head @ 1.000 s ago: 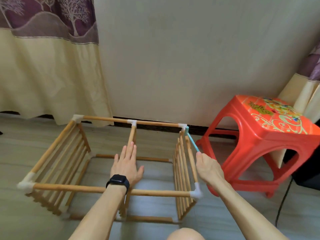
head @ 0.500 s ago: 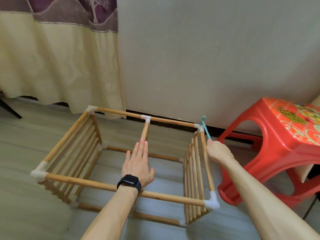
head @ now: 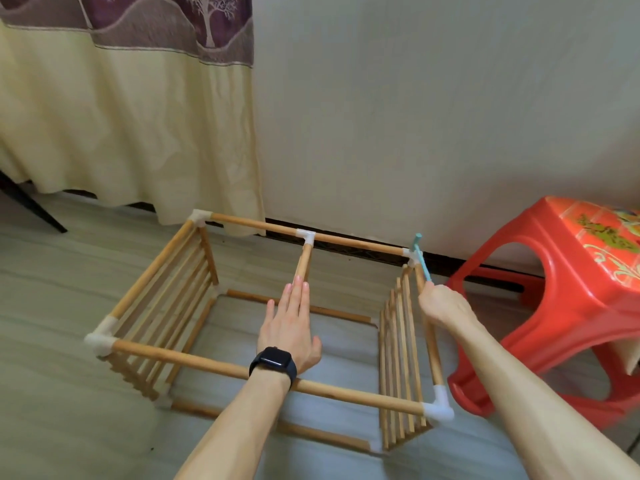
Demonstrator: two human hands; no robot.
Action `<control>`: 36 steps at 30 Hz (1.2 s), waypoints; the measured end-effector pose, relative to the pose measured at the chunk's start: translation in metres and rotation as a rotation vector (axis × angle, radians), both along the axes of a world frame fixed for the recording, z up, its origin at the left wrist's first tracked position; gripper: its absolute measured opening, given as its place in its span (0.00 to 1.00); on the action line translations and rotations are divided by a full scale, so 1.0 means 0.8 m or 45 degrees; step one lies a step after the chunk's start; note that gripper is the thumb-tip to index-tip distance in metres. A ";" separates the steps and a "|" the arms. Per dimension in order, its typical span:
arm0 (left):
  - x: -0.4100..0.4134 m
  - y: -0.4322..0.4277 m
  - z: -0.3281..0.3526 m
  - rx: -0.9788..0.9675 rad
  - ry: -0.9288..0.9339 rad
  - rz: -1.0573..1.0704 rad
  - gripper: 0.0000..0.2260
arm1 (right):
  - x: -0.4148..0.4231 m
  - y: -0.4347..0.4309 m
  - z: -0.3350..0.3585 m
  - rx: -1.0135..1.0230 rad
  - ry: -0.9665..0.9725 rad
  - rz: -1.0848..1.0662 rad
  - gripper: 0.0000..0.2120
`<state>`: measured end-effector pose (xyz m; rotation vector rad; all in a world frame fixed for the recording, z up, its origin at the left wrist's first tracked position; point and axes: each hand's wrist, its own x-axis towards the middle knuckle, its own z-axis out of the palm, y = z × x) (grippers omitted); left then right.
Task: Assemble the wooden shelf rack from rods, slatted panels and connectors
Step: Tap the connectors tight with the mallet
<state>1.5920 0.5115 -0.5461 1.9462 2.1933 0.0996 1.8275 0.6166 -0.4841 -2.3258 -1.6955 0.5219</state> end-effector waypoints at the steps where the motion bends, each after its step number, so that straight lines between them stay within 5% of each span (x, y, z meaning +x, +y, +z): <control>1: 0.000 -0.001 0.000 -0.001 -0.003 0.002 0.43 | -0.003 0.000 0.000 -0.025 -0.032 0.005 0.30; 6: 0.002 0.000 -0.001 0.012 -0.025 0.013 0.43 | -0.037 0.000 0.001 0.235 0.080 0.285 0.28; 13: 0.001 -0.001 -0.004 0.067 -0.123 0.059 0.43 | -0.130 -0.016 0.037 0.838 0.543 0.511 0.19; 18: -0.001 0.003 -0.007 0.081 -0.139 0.069 0.43 | -0.169 0.013 0.003 -0.031 0.053 0.492 0.26; 23: -0.001 0.006 -0.010 0.070 -0.121 0.060 0.43 | -0.168 0.021 0.010 0.624 0.450 0.501 0.22; 26: -0.001 0.006 -0.011 0.076 -0.133 0.060 0.43 | -0.175 0.018 -0.002 0.178 0.156 0.533 0.26; 28: 0.000 0.006 -0.010 0.078 -0.143 0.057 0.43 | -0.171 0.023 -0.008 0.133 0.065 0.511 0.26; 32: 0.000 0.010 -0.012 0.080 -0.129 0.062 0.43 | -0.173 0.013 -0.002 0.760 0.474 0.507 0.24; 36: 0.002 0.008 -0.016 0.069 -0.133 0.071 0.43 | -0.173 0.015 -0.015 0.030 0.078 0.432 0.28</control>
